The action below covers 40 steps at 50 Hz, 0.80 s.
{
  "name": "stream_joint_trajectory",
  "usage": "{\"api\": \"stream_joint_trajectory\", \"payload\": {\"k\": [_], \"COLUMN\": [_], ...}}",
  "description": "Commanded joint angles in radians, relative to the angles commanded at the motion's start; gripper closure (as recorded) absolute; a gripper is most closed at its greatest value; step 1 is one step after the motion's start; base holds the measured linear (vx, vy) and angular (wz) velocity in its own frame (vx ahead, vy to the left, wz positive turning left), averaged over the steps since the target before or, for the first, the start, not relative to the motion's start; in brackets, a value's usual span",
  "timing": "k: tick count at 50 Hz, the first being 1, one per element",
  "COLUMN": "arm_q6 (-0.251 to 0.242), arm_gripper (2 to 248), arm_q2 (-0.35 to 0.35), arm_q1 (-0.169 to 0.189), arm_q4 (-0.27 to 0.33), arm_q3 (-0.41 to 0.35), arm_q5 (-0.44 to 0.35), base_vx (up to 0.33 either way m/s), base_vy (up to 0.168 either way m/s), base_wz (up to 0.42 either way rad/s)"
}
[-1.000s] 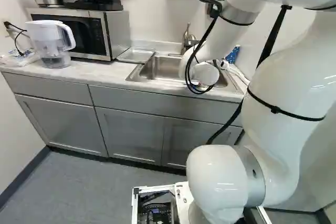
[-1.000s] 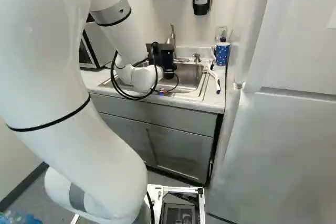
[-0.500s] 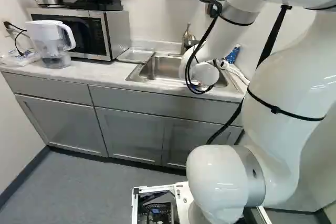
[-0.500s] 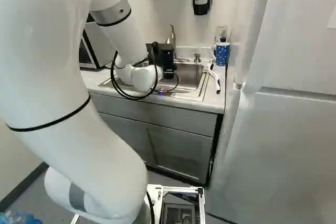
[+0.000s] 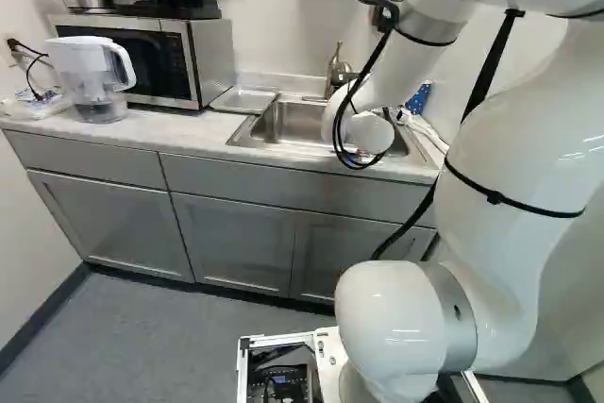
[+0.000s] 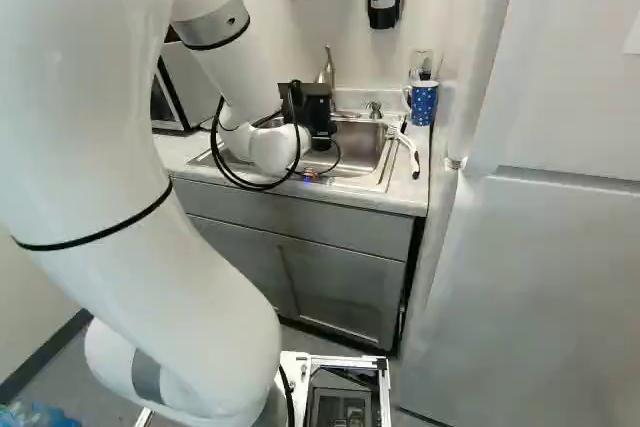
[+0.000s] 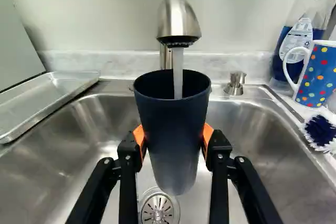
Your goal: Rinse the cup and place it in the tray
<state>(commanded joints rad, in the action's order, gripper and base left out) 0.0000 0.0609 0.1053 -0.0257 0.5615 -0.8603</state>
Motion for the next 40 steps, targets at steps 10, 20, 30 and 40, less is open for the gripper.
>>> {"api": "stream_joint_trajectory", "payload": {"k": [10,20,30,40], "arm_q6": [0.0,0.0,0.0,0.0], "arm_gripper": [127,127,127,127], "arm_q2": [0.0,0.0,0.0,0.0], "arm_q1": [0.0,0.0,0.0,0.0], "arm_q4": [0.0,0.0,0.0,0.0], "arm_q3": [0.0,0.0,0.0,0.0], "arm_q5": [0.0,0.0,0.0,0.0], "base_vx": [0.0,0.0,0.0,0.0], "base_vy": [0.0,0.0,0.0,0.0], "base_wz": [0.0,0.0,0.0,0.0]}}
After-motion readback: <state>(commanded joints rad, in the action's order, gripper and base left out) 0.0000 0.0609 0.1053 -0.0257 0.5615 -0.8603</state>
